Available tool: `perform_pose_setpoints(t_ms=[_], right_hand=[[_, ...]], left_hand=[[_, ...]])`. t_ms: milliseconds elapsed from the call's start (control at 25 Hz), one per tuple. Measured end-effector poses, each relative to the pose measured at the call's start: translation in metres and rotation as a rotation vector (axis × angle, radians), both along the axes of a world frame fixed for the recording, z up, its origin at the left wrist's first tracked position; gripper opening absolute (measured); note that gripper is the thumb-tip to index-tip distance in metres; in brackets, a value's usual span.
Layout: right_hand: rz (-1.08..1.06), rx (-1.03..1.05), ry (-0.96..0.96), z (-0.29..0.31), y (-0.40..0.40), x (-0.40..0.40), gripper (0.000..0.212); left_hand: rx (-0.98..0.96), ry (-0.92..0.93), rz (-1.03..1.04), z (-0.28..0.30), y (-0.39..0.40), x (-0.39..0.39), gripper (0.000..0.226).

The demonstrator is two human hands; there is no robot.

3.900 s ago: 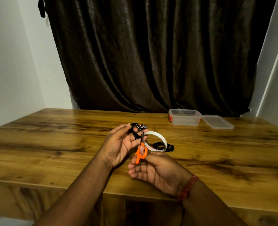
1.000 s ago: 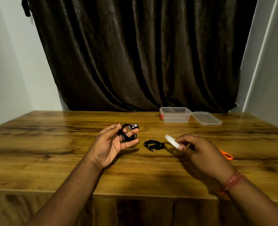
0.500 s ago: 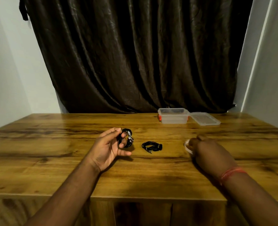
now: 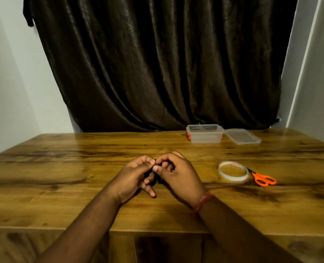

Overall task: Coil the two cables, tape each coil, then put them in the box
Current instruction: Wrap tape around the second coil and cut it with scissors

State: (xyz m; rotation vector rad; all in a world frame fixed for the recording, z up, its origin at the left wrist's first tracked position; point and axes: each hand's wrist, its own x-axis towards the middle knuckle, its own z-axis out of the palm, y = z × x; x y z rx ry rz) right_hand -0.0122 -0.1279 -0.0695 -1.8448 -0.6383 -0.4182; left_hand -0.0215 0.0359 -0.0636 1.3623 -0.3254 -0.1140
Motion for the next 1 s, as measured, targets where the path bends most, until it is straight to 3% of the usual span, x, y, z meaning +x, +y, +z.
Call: perform_pose_setpoints(t_ms=[360, 720, 1000], right_hand=[[0.317, 0.264, 0.362, -0.006, -0.013, 0.001, 0.011], [0.337, 0.448, 0.459, -0.007, -0.016, 0.007, 0.009], [0.275, 0.426, 0.498, -0.005, -0.019, 0.006, 0.011]], left_hand=[[0.102, -0.011, -0.057, -0.003, -0.001, -0.001, 0.02], [0.131, -0.026, -0.022, -0.001, -0.004, -0.003, 0.016], [0.1, -0.021, -0.016, -0.003, 0.0, 0.0, 0.018]])
